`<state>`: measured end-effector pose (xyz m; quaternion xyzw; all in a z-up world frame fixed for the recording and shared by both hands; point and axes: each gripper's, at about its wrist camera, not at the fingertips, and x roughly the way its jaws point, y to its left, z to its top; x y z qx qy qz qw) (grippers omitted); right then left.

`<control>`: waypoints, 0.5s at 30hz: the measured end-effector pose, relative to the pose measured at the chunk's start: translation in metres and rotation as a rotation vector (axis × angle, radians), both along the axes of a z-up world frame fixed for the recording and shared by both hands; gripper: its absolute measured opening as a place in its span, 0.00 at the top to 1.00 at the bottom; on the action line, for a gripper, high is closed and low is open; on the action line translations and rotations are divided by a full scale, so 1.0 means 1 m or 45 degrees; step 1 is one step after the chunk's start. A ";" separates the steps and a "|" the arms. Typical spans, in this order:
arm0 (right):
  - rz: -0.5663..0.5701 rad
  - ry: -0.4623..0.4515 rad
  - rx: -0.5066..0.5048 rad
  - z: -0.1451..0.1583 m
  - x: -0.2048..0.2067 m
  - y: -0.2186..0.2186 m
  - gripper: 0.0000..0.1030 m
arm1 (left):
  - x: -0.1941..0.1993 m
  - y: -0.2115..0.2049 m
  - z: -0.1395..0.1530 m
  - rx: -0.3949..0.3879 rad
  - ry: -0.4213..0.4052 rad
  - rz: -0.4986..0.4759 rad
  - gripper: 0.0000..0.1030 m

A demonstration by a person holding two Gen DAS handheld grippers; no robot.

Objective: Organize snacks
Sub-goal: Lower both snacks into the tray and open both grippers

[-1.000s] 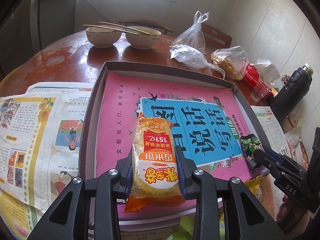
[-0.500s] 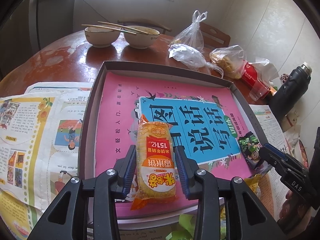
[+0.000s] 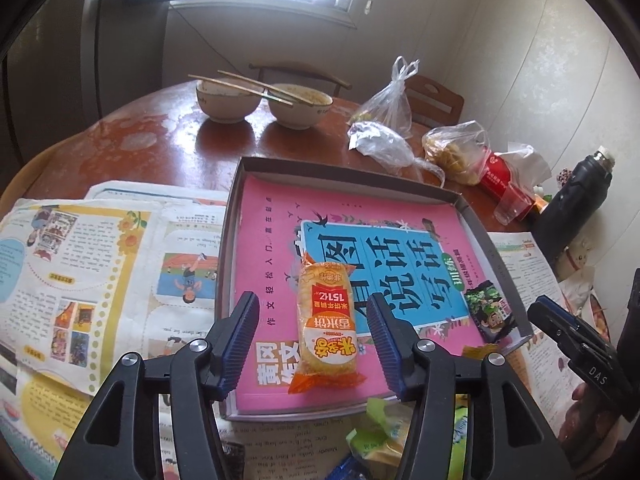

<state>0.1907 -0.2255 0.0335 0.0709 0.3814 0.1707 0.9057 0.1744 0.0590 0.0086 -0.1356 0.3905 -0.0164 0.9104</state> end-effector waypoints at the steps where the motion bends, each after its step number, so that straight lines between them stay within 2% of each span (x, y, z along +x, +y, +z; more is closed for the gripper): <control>1: 0.005 -0.011 0.005 0.003 -0.002 0.001 0.52 | -0.003 0.001 0.003 -0.005 -0.010 0.003 0.42; 2: 0.014 -0.020 0.013 0.006 -0.004 0.001 0.52 | -0.007 0.002 0.006 -0.011 -0.021 0.002 0.37; 4: 0.028 -0.031 0.023 0.009 -0.007 0.003 0.51 | -0.013 0.003 0.010 -0.018 -0.035 0.009 0.33; 15: 0.086 -0.079 0.049 0.022 -0.019 0.011 0.40 | -0.040 0.004 0.023 -0.017 -0.073 0.007 0.29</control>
